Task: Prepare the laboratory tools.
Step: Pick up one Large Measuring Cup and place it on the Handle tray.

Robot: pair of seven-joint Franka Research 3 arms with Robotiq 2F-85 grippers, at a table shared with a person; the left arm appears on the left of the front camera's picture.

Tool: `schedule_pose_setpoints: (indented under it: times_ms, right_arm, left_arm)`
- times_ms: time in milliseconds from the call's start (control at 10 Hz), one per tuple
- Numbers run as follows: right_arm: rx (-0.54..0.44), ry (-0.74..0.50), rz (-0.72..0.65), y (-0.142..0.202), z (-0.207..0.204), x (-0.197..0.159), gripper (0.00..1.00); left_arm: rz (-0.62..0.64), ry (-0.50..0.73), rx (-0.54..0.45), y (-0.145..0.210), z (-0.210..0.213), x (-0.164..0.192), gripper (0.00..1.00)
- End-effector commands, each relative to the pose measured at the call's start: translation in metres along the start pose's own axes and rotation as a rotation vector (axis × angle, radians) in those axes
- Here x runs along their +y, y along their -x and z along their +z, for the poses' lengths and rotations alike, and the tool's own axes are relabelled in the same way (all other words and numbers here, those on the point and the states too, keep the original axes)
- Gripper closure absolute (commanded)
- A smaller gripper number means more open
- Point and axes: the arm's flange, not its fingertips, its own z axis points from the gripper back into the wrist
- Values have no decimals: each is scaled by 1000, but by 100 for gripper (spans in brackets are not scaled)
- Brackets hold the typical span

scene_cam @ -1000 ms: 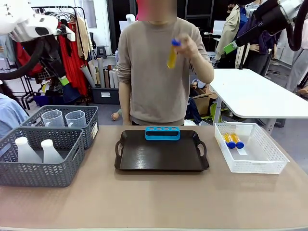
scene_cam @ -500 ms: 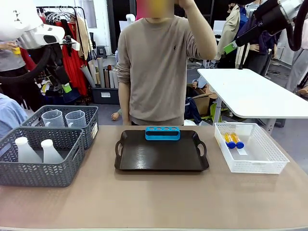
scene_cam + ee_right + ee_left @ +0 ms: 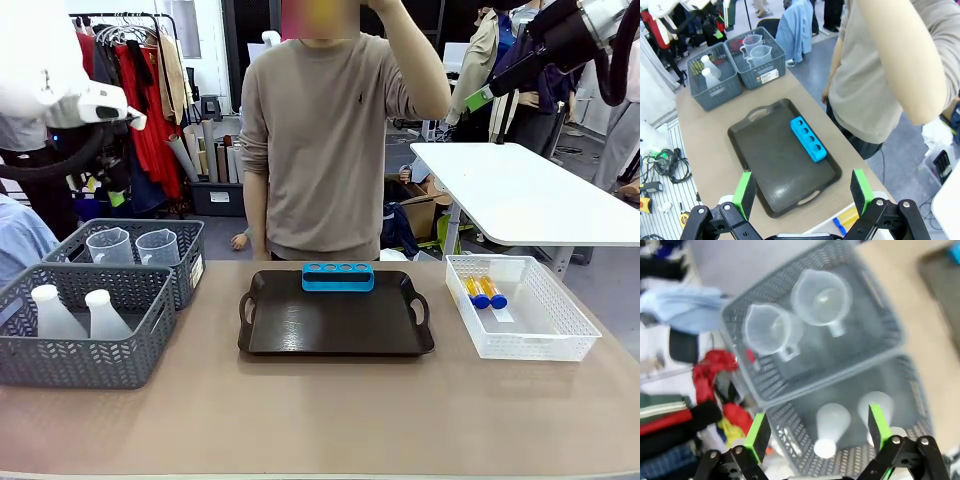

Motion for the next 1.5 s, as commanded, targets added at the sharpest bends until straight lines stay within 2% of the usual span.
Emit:
schedule_pose_setpoints:
  times_ms: [0, 200, 400, 700, 800, 900, 1000, 1100, 1200, 1400]
  right_arm:
    - [-7, -1, 1, -1, 0, 1, 0]
    - [-7, -1, 1, -1, 0, 1, 0]
    - [-7, -1, 1, -1, 0, 1, 0]
    - [-7, -1, 1, -1, 0, 1, 0]
    - [-7, -1, 1, -1, 0, 1, 0]
    - [-7, -1, 1, -1, 0, 1, 0]
    - [-7, -1, 1, -1, 0, 1, 0]
    - [-7, -1, 1, -1, 0, 1, 0]
    - [-7, -1, 1, -1, 0, 1, 0]
    - [-7, -1, 1, -1, 0, 1, 0]
  left_arm:
    - [157, -42, 104, -10, -26, 13, 0]
    - [279, -110, 144, -6, -62, 37, 0]
    - [358, -29, 174, 0, -93, 53, 0]
    - [408, 25, 158, 4, -128, 65, 0]
    - [397, 49, 118, 0, -126, 62, 0]
    - [336, 81, 48, -4, -106, 50, 0]
    - [396, 20, 165, 7, -131, 59, 0]
    - [396, 20, 165, 7, -131, 59, 0]
    - [383, 43, 117, -2, -121, 53, 0]
    - [298, 87, 110, -6, -147, 61, 0]
